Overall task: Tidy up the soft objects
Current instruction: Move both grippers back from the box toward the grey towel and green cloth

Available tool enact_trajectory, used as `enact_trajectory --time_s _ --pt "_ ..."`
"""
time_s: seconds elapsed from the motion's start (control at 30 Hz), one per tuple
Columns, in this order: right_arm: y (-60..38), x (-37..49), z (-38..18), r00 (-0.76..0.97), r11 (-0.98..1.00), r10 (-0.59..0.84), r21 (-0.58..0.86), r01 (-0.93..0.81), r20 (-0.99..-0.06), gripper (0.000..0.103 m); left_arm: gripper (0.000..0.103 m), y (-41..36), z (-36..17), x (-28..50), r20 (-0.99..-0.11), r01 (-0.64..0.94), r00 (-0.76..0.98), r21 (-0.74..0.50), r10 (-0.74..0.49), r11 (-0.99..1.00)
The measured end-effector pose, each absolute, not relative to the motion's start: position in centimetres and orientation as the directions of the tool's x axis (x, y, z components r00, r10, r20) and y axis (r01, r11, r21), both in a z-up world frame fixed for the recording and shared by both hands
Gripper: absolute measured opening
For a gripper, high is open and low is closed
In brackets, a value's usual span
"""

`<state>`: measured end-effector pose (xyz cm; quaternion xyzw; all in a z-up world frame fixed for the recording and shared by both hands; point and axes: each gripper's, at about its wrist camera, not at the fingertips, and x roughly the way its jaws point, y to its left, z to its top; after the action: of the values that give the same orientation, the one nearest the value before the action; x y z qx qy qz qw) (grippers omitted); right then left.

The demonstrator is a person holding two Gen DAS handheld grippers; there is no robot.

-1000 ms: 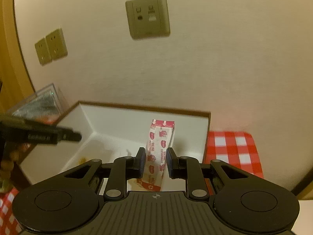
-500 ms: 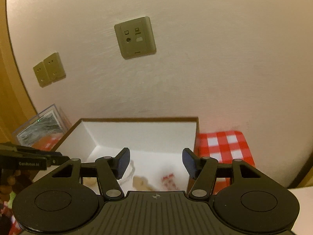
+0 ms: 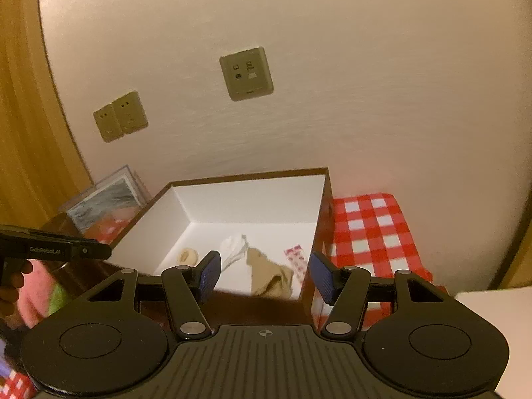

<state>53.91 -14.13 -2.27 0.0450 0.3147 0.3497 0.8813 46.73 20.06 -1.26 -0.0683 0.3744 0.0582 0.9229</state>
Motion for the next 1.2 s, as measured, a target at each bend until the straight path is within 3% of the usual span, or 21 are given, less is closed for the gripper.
enact_trajectory --time_s 0.5,0.87,1.2 --pt "-19.7 42.2 -1.1 0.597 0.781 0.621 0.341 -0.523 -0.508 0.059 0.031 17.6 -0.9 34.8 -0.718 -0.227 0.692 -0.115 0.077 0.967" --pt "-20.6 35.8 -2.3 0.544 0.767 0.634 0.36 -0.53 -0.549 0.059 0.032 15.9 -1.2 27.5 -0.728 -0.295 0.668 -0.072 0.152 0.953" --pt "-20.5 30.9 -4.1 0.462 0.736 0.659 0.384 -0.558 -0.593 0.059 0.033 14.1 -2.1 22.5 -0.748 -0.324 0.647 -0.095 0.147 0.941"
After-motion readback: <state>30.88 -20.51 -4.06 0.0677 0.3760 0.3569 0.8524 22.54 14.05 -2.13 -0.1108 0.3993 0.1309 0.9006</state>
